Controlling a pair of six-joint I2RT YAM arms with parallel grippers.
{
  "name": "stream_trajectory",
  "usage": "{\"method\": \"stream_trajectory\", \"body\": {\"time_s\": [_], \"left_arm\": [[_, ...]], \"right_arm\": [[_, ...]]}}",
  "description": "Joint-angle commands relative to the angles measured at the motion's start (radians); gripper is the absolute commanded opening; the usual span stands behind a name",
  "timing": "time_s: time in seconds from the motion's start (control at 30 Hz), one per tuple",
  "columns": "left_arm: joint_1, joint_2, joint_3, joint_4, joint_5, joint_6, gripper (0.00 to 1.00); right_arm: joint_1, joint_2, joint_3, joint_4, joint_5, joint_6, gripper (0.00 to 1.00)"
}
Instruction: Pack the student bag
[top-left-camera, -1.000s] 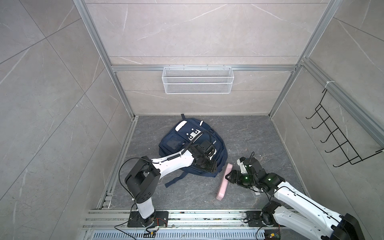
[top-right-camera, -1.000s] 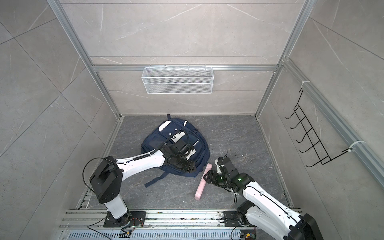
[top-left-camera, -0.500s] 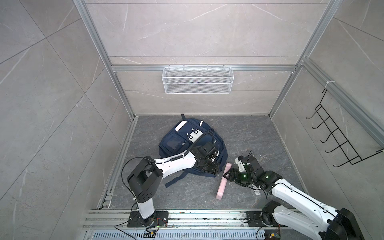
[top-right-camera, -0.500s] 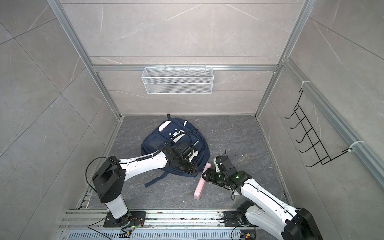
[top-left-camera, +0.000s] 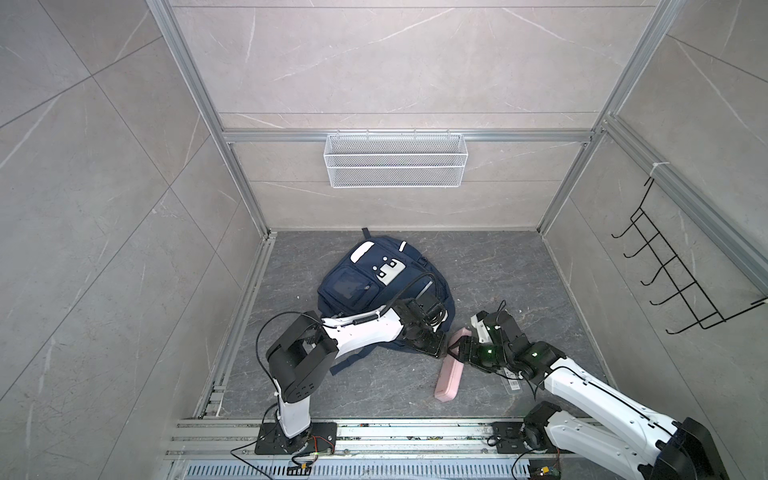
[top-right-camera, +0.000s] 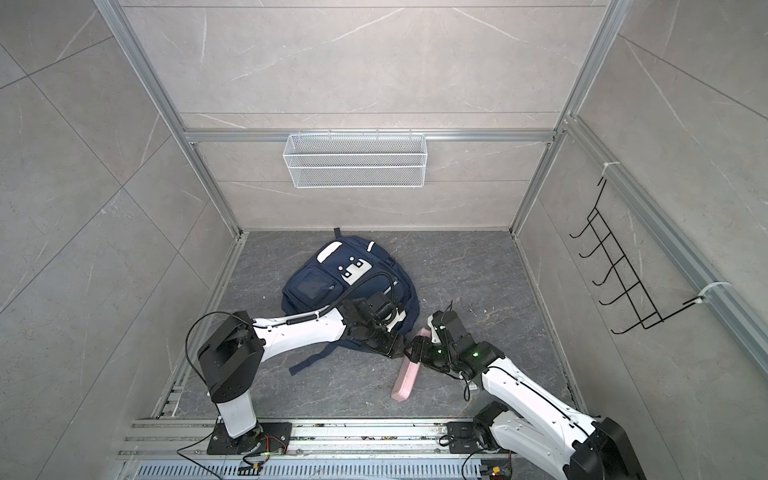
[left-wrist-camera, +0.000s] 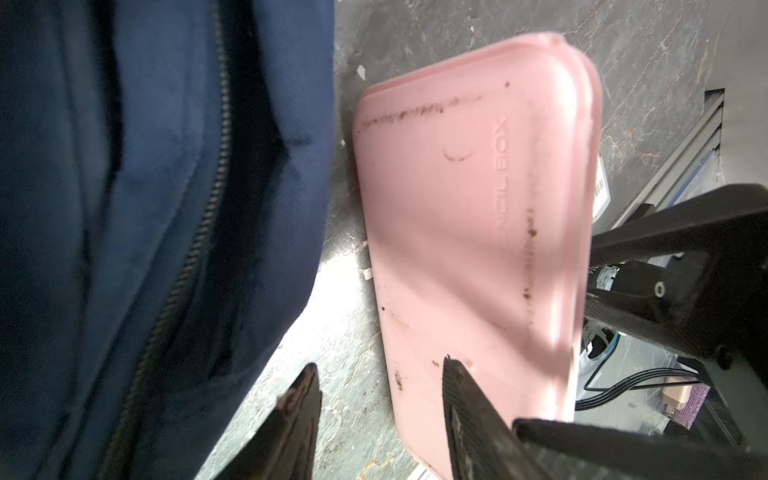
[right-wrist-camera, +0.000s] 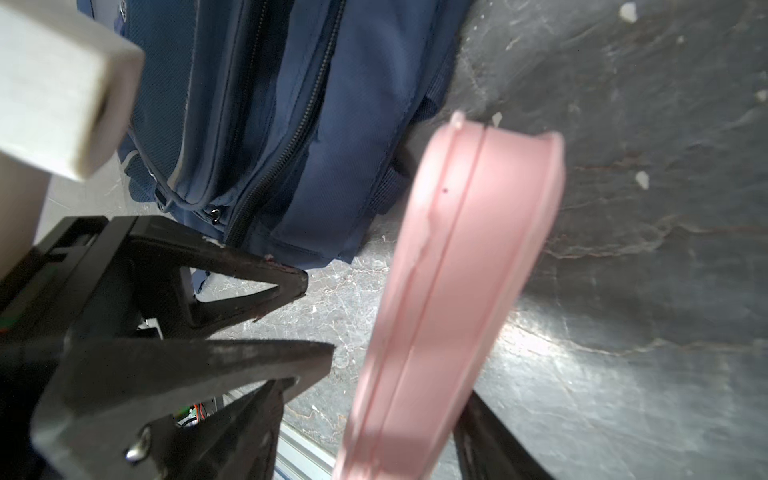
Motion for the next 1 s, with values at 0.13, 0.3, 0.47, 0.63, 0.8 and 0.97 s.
{"method": "stream_trajectory", "body": {"time_s": [0.13, 0.3, 0.47, 0.63, 0.8, 0.97], "left_arm": [[-0.008, 0.000, 0.028, 0.012, 0.011, -0.003, 0.50], [-0.008, -0.006, 0.017, -0.009, -0.016, 0.011, 0.50], [-0.006, -0.031, 0.021, -0.043, -0.040, 0.039, 0.50], [-0.001, -0.042, 0.039, -0.073, -0.066, 0.060, 0.50], [0.016, -0.064, 0.036, -0.085, -0.084, 0.064, 0.50], [0.043, -0.098, 0.034, -0.098, -0.097, 0.075, 0.50]], "right_arm": [[0.001, -0.010, -0.023, -0.021, 0.017, 0.016, 0.61], [0.001, 0.007, -0.040, -0.025, 0.025, 0.023, 0.58], [0.003, -0.008, -0.064, -0.023, 0.032, 0.033, 0.56], [0.002, 0.008, -0.090, 0.009, 0.025, 0.043, 0.54], [0.002, 0.011, -0.107, 0.020, 0.025, 0.045, 0.52], [0.002, 0.021, -0.127, 0.035, 0.028, 0.050, 0.51]]}}
